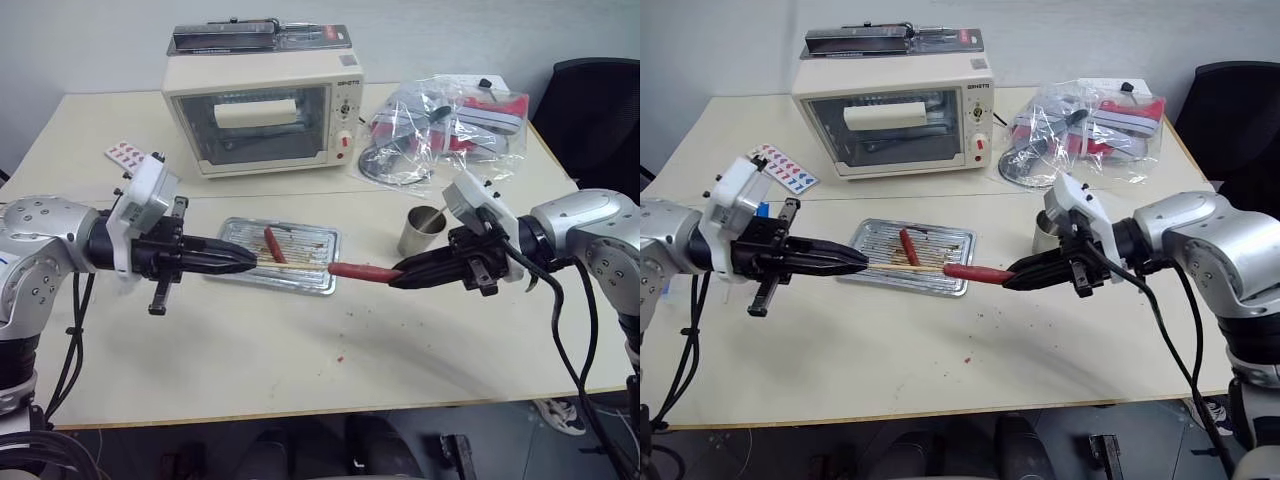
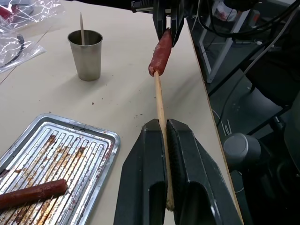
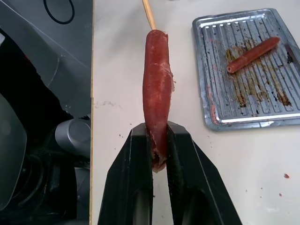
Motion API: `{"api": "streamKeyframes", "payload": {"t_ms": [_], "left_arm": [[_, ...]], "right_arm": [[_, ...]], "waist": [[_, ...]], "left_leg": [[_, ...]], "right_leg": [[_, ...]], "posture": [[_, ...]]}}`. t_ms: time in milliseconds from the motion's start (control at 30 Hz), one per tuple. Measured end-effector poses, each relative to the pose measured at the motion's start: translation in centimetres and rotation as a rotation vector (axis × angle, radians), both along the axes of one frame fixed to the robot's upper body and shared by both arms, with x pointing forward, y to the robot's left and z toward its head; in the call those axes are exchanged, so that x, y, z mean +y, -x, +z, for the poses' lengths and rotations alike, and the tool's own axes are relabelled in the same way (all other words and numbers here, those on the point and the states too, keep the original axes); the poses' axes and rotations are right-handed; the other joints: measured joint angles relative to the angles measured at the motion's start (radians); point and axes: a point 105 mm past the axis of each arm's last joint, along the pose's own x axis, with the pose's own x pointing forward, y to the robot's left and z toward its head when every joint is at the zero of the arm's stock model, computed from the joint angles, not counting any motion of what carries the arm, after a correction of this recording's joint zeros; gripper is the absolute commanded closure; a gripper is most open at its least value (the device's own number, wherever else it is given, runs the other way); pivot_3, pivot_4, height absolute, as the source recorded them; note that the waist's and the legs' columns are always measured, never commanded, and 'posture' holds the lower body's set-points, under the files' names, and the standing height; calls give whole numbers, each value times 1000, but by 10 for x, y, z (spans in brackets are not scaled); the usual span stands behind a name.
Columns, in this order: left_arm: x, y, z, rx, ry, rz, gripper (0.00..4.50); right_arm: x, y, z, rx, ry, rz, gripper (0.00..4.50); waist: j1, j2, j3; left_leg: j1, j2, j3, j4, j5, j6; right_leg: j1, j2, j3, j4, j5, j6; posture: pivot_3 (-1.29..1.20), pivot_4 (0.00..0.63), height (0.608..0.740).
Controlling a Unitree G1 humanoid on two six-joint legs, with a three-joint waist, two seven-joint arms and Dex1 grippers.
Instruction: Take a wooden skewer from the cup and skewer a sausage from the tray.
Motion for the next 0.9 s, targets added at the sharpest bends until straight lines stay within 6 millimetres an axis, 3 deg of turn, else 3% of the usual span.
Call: {"api": "streamKeyframes", "payload": {"t_ms": [667, 900], "left_arm": [[-20, 0, 0, 20, 32, -82, 4500], [-20, 1, -6, 38, 30, -83, 4500]], "right_arm": [[12, 9, 7, -15, -15, 65, 4260], [14, 14, 8, -13, -15, 95, 2439]], "waist": [[0, 0, 0], [-1, 0, 0]], "left_leg": [[0, 0, 0, 1, 0, 0], [0, 0, 0, 1, 0, 0]], "right_leg": [[0, 0, 0, 0, 0, 0], [0, 0, 0, 0, 0, 0]], "posture": [[0, 150, 740], [0, 150, 740]]}}
